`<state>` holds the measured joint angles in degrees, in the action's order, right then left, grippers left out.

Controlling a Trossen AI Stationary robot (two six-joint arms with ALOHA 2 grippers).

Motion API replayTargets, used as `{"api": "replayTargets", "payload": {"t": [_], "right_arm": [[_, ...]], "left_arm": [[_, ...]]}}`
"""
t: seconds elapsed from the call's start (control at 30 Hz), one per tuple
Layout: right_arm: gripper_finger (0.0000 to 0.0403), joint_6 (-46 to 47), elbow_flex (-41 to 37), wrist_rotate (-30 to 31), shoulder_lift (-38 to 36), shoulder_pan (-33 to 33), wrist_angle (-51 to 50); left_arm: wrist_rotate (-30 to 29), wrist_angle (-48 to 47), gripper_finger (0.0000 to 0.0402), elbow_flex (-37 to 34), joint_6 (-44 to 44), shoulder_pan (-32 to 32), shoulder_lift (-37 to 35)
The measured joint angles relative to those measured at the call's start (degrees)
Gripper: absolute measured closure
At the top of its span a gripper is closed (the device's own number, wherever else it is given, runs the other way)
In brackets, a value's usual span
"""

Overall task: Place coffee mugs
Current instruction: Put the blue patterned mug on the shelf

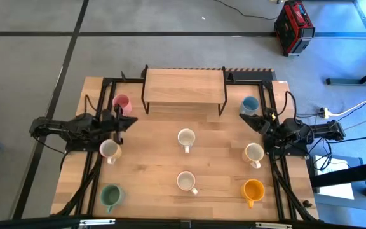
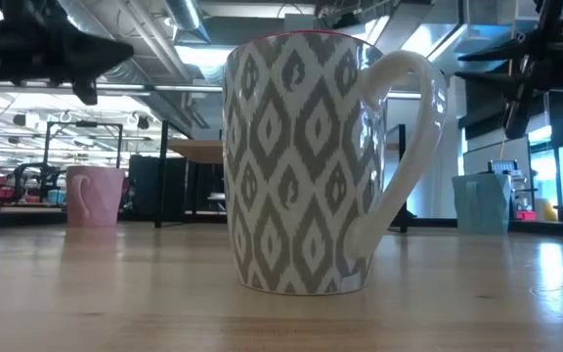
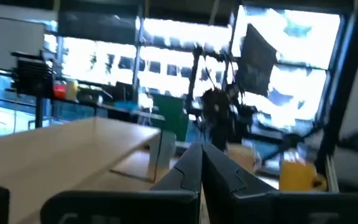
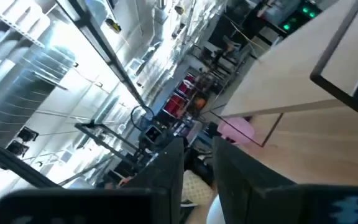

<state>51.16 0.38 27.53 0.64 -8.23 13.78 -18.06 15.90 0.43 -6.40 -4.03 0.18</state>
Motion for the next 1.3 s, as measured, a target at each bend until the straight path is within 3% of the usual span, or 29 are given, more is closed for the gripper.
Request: {"api": "replayTargets", "payload": {"t": [0.13, 0.3, 0.77, 1.07, 1.3], "right_arm": [[0.0326, -0.8, 0.2, 0.5, 0.0, 0.0, -0.2], [0.0326, -3.9, 3.8, 1.0, 4.5, 0.0, -0.1], [0.0326, -18.3, 25.5, -1.6, 40.8, 0.0, -0.3], [0.0323, -26.3, 35.0, -2.2, 55.5, 0.0, -0.4], [0.0248, -30.7, 41.9, -14.0, 61.7, 3.3, -7.8]], "left_arm": [[-5.7, 6.5, 0.0401, 0.0, -6.5, 0.0, 0.1], [-5.7, 6.0, 0.0401, 0.0, -6.9, 0.0, 0.3], [-6.5, 5.6, 0.0401, 0.0, -4.0, 0.0, 1.5], [-6.4, 5.6, 0.0401, 0.0, -5.3, 0.0, 1.5], [-9.1, 5.6, 0.0401, 0.0, -5.3, 0.0, 1.5]]}}
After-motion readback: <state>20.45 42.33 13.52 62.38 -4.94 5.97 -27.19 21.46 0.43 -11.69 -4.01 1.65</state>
